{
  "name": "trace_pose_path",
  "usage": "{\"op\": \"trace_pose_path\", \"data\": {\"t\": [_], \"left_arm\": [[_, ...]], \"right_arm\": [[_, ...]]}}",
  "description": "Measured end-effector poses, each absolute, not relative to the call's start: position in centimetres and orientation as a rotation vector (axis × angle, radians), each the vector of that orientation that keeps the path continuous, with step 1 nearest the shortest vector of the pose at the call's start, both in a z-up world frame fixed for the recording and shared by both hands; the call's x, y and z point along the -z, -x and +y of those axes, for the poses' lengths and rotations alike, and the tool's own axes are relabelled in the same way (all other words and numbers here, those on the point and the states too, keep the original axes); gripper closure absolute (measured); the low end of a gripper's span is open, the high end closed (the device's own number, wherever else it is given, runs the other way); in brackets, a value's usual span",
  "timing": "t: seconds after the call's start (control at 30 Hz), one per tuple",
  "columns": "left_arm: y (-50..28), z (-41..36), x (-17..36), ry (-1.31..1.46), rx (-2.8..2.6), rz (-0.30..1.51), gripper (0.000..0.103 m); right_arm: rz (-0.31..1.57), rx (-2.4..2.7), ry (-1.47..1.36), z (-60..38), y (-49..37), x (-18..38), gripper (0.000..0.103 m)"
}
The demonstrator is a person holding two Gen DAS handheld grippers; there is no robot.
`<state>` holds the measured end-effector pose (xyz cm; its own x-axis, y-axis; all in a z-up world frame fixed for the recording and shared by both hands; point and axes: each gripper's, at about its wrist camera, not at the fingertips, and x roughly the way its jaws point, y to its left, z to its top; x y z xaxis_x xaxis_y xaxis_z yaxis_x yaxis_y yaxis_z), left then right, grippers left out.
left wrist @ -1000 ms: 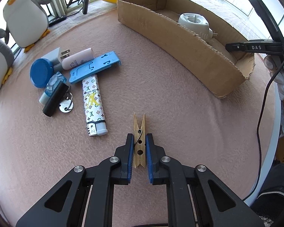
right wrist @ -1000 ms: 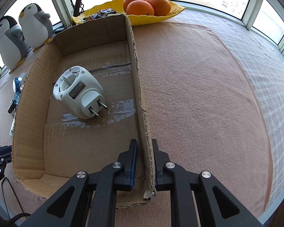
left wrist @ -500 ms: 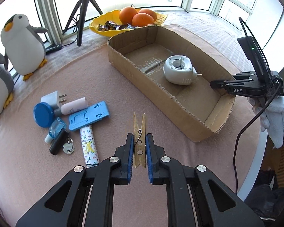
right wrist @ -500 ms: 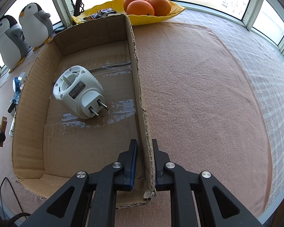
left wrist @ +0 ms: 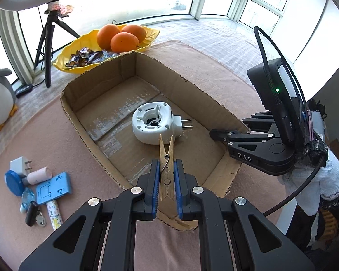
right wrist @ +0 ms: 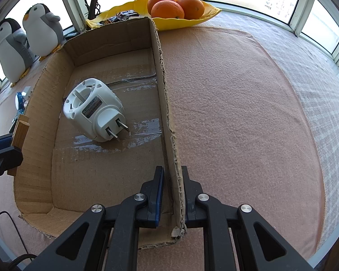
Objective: Organize rigid objects
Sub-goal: 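Carry the clothespin into the box and open the left gripper, then move the left gripper to the patterned lighter and close on it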
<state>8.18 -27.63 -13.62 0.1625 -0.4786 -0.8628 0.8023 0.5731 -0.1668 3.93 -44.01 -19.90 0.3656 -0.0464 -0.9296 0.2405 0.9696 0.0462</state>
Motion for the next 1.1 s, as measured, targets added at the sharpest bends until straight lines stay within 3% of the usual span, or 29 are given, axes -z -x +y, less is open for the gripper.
{"op": "trace_pose_path", "data": {"t": [0.67, 0.73, 0.8, 0.9, 1.1], "left_arm": [[-7.7, -30.4, 15.7, -0.375, 0.947, 1.117, 0.092], [-7.8, -30.3, 15.7, -0.369, 0.949, 1.126, 0.084], [-7.8, -30.1, 15.5, -0.367, 0.953, 1.12, 0.065], [-7.7, -29.7, 15.0, -0.375, 0.954, 1.1, 0.06], [-8.1, -28.2, 14.3, -0.351, 0.937, 1.092, 0.06]], "right_arm": [[1.184, 0.186, -0.185, -44.0, -3.9, 19.9, 0.089], [1.184, 0.186, -0.185, -44.0, -4.0, 19.9, 0.089], [1.184, 0.186, -0.185, -44.0, -4.0, 19.9, 0.089], [1.184, 0.187, -0.185, -44.0, -4.0, 19.9, 0.089], [1.184, 0.187, -0.183, -44.0, -4.0, 19.9, 0.089]]}}
